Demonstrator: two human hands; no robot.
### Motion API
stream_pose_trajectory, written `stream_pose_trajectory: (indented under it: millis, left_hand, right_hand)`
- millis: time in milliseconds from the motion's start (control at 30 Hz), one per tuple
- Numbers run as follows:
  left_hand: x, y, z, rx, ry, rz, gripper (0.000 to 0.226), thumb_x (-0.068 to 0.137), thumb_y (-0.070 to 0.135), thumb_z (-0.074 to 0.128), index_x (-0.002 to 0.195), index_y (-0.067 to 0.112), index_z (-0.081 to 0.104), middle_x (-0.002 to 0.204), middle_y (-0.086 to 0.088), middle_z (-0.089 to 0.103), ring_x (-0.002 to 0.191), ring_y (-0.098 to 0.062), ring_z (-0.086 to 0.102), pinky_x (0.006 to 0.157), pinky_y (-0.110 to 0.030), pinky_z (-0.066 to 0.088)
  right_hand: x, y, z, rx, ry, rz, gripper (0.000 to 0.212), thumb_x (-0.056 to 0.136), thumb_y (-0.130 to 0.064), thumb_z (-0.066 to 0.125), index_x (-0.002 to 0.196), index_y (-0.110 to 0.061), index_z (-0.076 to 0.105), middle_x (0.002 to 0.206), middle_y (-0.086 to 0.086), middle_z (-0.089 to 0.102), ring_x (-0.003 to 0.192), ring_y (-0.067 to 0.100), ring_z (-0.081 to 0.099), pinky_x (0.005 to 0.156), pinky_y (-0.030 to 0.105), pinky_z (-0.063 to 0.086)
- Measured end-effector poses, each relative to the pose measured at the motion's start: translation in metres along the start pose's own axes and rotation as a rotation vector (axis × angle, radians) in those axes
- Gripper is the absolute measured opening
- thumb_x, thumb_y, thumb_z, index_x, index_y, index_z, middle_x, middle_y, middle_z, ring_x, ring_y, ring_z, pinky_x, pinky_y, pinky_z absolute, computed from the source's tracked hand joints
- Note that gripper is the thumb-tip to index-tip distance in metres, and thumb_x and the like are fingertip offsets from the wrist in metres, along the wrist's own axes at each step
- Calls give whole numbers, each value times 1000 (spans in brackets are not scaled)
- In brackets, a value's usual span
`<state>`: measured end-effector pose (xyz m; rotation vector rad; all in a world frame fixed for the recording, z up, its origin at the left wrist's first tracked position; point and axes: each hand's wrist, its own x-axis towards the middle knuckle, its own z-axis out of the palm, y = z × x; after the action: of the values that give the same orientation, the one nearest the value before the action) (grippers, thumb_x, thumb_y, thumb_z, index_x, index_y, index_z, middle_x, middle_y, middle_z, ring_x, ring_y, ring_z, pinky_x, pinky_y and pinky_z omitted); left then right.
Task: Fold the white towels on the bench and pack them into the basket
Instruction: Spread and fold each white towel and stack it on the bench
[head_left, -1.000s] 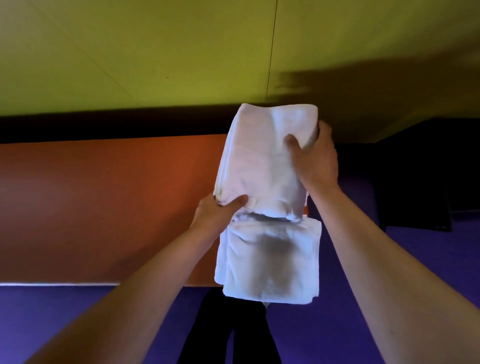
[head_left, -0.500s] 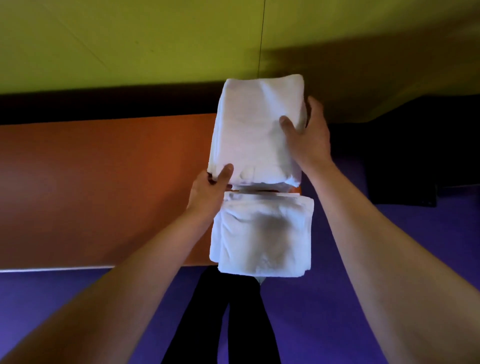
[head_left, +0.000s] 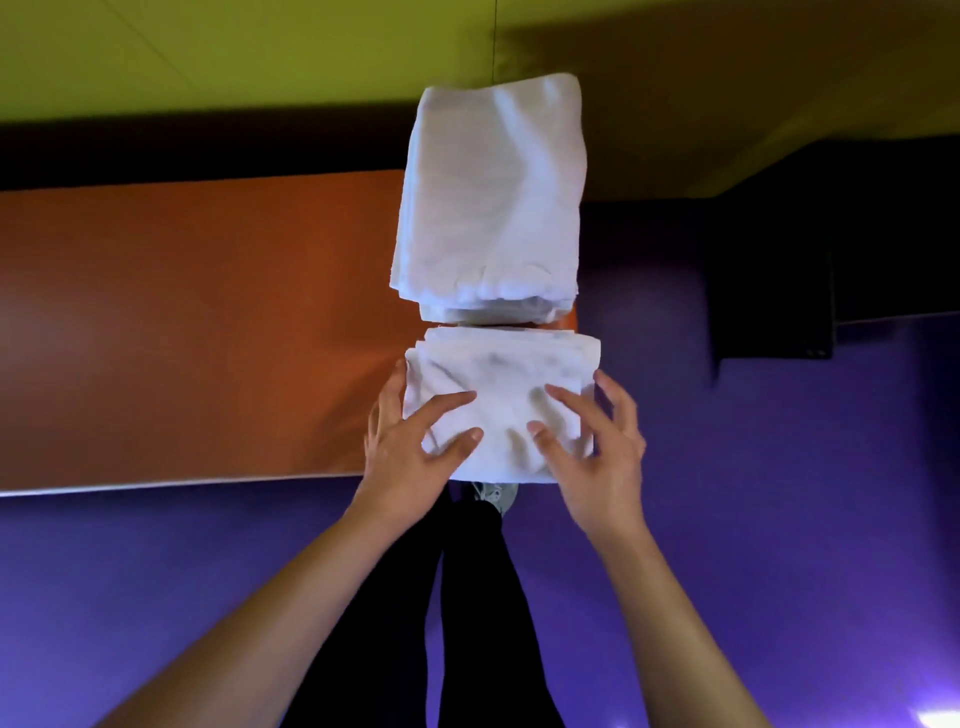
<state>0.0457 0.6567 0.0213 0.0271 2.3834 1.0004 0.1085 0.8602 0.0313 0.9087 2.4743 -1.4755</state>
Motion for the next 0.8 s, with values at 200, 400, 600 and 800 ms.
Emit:
stream_pose_trajectory:
  millis: [200, 400, 600, 800]
  left_hand:
    - [37, -7, 6, -104, -253, -124, 47, 79, 68, 67, 124, 65, 53, 162, 2, 11, 154, -20, 8, 118, -38, 32]
    - [47, -12, 5, -186, -302, -153, 41, 88, 49, 70, 123, 63, 55, 135, 4, 32, 126, -8, 41, 115, -39, 39]
    - [54, -22, 2, -361, -363, -197, 42, 87, 41, 63, 127, 53, 63, 142, 7, 49, 133, -8, 43, 119, -39, 33]
    - [55, -18, 3, -602, -368, -192, 34, 92, 15, 68, 124, 27, 73, 136, 13, 64, 129, -7, 55, 113, -38, 43]
  right_hand:
    - [18, 22, 8, -94, -358, 171, 65, 81, -67, 69, 131, -80, 29, 167, -15, 0, 152, 20, 21, 119, 57, 30]
    - [31, 31, 13, 56, -371, 166, 65, 85, -56, 73, 136, -72, 36, 160, -22, 13, 135, 3, 36, 100, 29, 41]
    - [47, 41, 13, 363, -292, 194, 40, 91, -25, 76, 126, -42, 68, 148, -12, 36, 129, -17, 44, 105, 8, 42]
    - [42, 47, 12, 399, -342, 188, 49, 88, -26, 79, 129, -47, 63, 150, -13, 37, 137, -11, 39, 111, 12, 36]
